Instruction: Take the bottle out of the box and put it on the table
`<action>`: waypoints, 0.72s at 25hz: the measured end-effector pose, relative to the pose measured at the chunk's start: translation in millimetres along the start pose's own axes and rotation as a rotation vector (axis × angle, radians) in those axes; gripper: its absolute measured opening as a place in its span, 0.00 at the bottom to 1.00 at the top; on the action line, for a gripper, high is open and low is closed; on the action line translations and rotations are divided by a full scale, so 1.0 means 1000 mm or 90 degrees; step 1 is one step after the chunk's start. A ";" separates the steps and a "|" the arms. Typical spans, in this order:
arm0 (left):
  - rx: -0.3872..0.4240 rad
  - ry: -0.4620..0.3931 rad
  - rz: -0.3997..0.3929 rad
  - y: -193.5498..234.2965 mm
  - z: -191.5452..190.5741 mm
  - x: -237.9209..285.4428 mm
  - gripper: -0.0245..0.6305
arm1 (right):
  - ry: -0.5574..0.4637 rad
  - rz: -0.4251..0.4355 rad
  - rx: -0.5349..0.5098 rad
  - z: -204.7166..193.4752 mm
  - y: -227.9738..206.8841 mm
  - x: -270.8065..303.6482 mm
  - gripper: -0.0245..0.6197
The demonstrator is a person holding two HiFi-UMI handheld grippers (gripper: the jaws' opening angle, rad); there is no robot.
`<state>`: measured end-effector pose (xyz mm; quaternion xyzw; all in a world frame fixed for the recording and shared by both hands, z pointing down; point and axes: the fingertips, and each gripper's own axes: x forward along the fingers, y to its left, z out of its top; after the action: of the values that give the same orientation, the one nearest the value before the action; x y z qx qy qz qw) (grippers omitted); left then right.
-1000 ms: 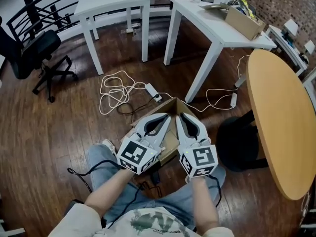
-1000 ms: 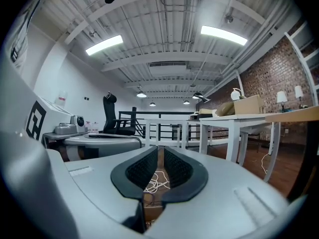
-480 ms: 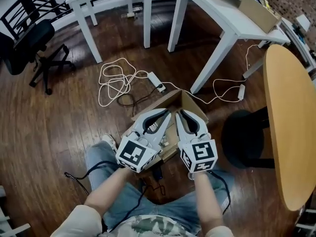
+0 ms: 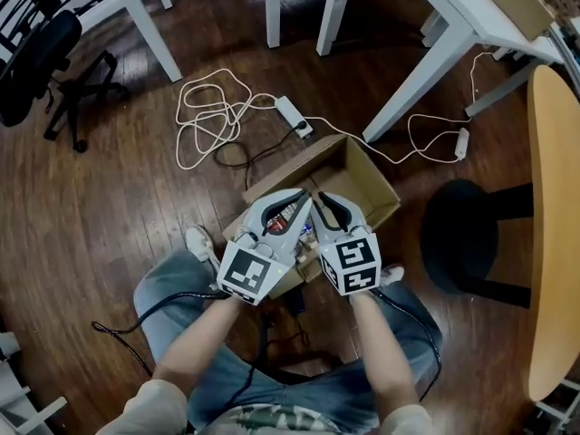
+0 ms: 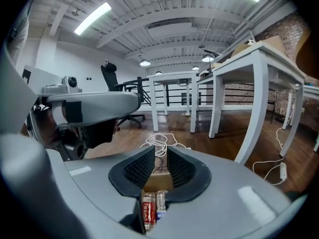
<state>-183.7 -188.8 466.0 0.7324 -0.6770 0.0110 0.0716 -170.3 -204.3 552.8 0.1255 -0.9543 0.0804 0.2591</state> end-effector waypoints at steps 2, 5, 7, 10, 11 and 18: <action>0.000 0.015 0.004 0.008 -0.021 0.008 0.05 | 0.019 0.004 0.001 -0.016 -0.002 0.015 0.15; -0.005 0.034 0.020 0.024 -0.053 0.015 0.05 | 0.040 0.010 0.012 -0.041 -0.002 0.038 0.16; -0.018 0.047 0.035 0.034 -0.074 0.018 0.05 | 0.056 0.017 0.022 -0.060 -0.002 0.052 0.16; -0.040 0.065 0.051 0.045 -0.101 0.024 0.05 | 0.092 0.024 0.027 -0.094 -0.004 0.076 0.17; -0.044 0.071 0.052 0.048 -0.110 0.026 0.05 | 0.106 0.025 0.029 -0.107 -0.005 0.084 0.17; -0.049 0.092 0.046 0.054 -0.152 0.046 0.05 | 0.197 0.033 0.046 -0.192 -0.019 0.138 0.21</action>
<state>-221.0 -219.8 626.0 0.7012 -0.6962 0.0402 0.1482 -189.3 -207.3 789.6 0.0960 -0.9022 0.1399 0.3964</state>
